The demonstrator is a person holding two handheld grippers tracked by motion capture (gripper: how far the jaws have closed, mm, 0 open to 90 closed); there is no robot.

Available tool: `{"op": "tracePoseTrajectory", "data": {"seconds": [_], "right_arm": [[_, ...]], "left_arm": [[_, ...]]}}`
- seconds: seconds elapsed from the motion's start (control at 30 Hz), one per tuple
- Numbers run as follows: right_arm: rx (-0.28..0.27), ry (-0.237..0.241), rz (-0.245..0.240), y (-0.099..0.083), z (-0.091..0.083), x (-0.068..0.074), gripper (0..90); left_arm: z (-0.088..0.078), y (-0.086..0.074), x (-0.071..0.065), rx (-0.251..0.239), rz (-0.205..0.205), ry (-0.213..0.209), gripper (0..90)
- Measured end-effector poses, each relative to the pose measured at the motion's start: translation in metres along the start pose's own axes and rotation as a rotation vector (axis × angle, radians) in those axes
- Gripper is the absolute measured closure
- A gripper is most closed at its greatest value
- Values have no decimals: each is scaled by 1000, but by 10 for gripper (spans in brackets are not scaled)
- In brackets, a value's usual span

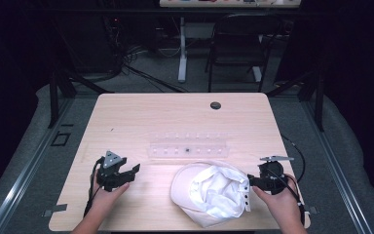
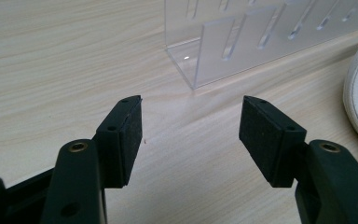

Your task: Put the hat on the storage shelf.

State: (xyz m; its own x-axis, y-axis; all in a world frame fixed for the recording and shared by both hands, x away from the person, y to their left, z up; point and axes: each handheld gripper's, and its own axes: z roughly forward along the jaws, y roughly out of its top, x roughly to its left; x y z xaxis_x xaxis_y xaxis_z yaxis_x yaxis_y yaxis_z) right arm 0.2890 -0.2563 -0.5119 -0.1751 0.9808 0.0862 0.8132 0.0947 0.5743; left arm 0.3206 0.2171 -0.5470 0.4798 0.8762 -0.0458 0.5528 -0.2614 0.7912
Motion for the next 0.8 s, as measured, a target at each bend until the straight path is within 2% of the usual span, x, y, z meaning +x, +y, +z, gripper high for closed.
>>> {"op": "tracePoseTrajectory", "data": {"seconds": [0.1,0.23,0.3,0.43,0.57,0.6,0.63,0.67,0.7,0.8], "right_arm": [[55,10,-14,10,-5,2,534],[122,-7,-43,18,-9,4,540],[149,-2,-43,21,-11,4,540],[224,46,-3,27,-14,0,538],[259,76,22,31,-18,-4,535],[261,81,50,31,-19,-4,535],[288,101,45,33,-20,-6,534],[282,106,71,32,-21,-6,534],[303,119,58,33,-22,-7,534],[327,172,82,31,-26,-9,536]], "left_arm": [[0,0,-1,-4,1,-3,408],[-1,-1,-1,-5,-3,-13,438],[0,-1,-1,-2,-5,-12,441],[0,-2,-2,0,-4,-21,452],[1,-2,-3,18,7,-24,465],[1,-1,-4,20,6,-25,469],[1,-1,-4,22,9,-26,469],[1,-1,-4,24,8,-22,469],[1,-1,-5,23,11,-15,469],[1,-1,-5,33,10,-10,469]]}}
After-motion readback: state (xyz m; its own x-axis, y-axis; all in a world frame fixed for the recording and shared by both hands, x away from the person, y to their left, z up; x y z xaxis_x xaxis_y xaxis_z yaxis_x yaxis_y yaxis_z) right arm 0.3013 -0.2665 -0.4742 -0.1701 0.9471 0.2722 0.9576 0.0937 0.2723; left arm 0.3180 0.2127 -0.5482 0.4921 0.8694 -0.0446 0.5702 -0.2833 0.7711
